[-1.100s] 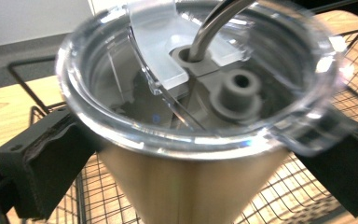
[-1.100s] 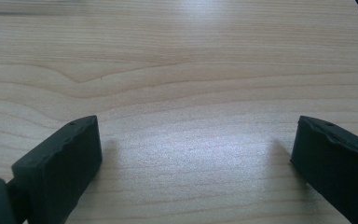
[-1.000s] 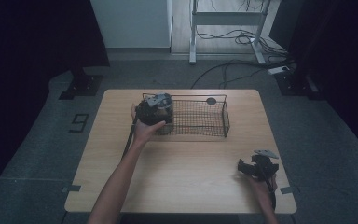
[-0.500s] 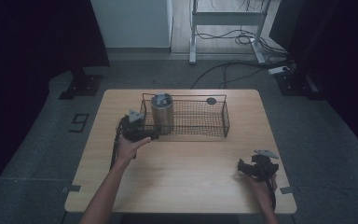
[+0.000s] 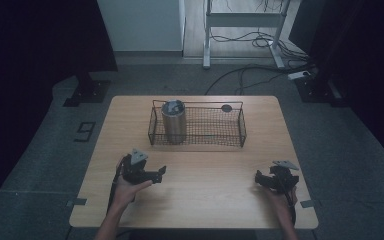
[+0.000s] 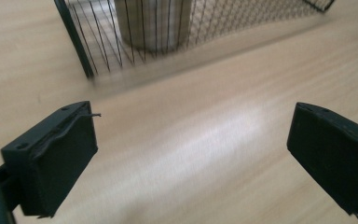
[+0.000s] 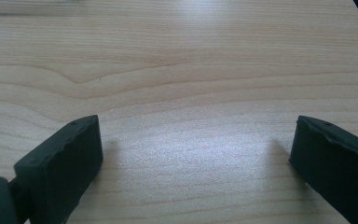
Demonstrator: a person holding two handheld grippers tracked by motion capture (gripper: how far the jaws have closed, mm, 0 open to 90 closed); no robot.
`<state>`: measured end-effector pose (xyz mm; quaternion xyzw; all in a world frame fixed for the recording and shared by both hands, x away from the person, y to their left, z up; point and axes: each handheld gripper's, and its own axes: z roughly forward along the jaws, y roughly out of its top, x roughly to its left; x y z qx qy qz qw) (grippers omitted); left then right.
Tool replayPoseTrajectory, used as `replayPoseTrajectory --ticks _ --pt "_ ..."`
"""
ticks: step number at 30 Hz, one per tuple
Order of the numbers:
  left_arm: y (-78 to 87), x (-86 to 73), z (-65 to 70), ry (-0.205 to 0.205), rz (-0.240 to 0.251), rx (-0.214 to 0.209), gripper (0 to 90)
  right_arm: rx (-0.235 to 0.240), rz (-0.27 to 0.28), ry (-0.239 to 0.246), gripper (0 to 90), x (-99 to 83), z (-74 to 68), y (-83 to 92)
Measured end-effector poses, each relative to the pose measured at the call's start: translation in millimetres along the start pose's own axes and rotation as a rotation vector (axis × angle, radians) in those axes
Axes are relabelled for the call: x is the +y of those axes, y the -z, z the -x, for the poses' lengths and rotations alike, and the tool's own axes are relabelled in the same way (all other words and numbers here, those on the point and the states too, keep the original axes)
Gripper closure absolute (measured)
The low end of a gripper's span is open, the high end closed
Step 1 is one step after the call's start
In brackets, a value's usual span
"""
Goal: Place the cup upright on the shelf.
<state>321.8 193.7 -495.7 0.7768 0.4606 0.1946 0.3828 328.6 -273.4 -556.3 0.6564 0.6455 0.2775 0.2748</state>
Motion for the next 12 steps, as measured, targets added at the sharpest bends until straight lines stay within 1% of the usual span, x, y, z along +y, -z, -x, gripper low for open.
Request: replayPoseTrajectory --ticks 4,7,9,12 --pt "-1.1 -14.7 3.2 -0.002 -0.024 -0.027 3.2 0.0 0.002 -0.001 2.1 -0.1 0.0 -0.1" --pt "-2.4 -21.2 5.8 -0.001 -0.026 -0.032 3.6 -0.001 0.002 -0.001 2.1 -0.1 0.1 -0.1" --pt "-3.0 -22.8 6.3 -0.014 -0.036 -0.031 3.6 -0.001 0.002 -0.001 2.1 -0.1 0.1 -0.1" --pt "-2.0 -25.5 4.8 0.004 -0.022 -0.027 3.6 -0.001 0.002 -0.001 2.1 -0.1 0.1 -0.1"
